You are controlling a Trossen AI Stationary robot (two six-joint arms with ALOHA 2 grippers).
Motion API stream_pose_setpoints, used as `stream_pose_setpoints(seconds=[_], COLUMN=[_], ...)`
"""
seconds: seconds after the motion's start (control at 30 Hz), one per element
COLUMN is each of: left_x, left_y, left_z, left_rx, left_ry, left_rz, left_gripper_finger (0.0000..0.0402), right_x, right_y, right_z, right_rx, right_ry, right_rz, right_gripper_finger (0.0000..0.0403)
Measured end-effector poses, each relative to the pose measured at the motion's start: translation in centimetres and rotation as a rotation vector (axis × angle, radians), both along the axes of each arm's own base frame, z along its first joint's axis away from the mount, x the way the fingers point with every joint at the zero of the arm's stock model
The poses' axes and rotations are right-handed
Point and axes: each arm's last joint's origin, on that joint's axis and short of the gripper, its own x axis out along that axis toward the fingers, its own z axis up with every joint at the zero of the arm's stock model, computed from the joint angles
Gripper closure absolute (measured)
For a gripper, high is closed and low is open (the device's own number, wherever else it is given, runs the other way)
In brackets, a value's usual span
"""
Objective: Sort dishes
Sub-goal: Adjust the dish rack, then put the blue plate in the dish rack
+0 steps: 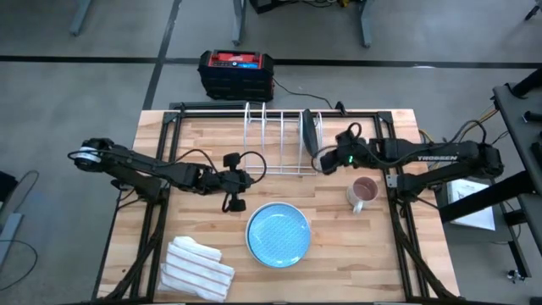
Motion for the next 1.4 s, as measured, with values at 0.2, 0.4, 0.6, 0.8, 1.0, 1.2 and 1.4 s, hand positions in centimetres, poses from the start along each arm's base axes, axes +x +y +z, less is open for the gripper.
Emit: stream_pose_setpoints(seconds=[0.2, 0.4, 0.6, 0.8, 1.0, 1.2, 1.4], left_x=[0.0, 0.0, 0.0, 0.0, 0.0, 0.1, 2.0], left_y=[0.0, 0.0, -0.1, -0.1, -0.1, -0.5, -3.3], left_z=[0.0, 0.0, -0.1, -0.1, -0.1, 1.3, 6.3], left_rx=[-0.002, -0.007, -0.007, -0.007, -0.007, -0.027, -0.215], left_ry=[0.007, 0.008, 0.012, 0.012, 0.013, -0.003, -0.246], left_rz=[-0.016, -0.011, -0.013, -0.013, -0.013, -0.015, -0.324], left_gripper_finger=[0.0401, 0.0401, 0.0401, 0.0401, 0.0401, 0.0401, 0.0401], right_x=[1.4, 2.0, 1.9, 1.9, 1.8, 1.4, 2.5], right_y=[-0.1, -1.6, -2.5, -2.7, -2.6, -0.4, 3.3], right_z=[-0.5, -1.3, -1.6, -1.6, -1.6, -0.4, 0.2], right_rx=[-0.068, -0.082, -0.105, -0.118, -0.105, -0.016, -0.217], right_ry=[-0.026, 0.007, 0.032, 0.037, 0.031, -0.028, -0.129], right_rz=[0.019, -0.023, -0.065, -0.078, -0.062, 0.093, 0.434], right_gripper_finger=[0.0399, 0.0401, 0.0401, 0.0401, 0.0401, 0.0401, 0.0401])
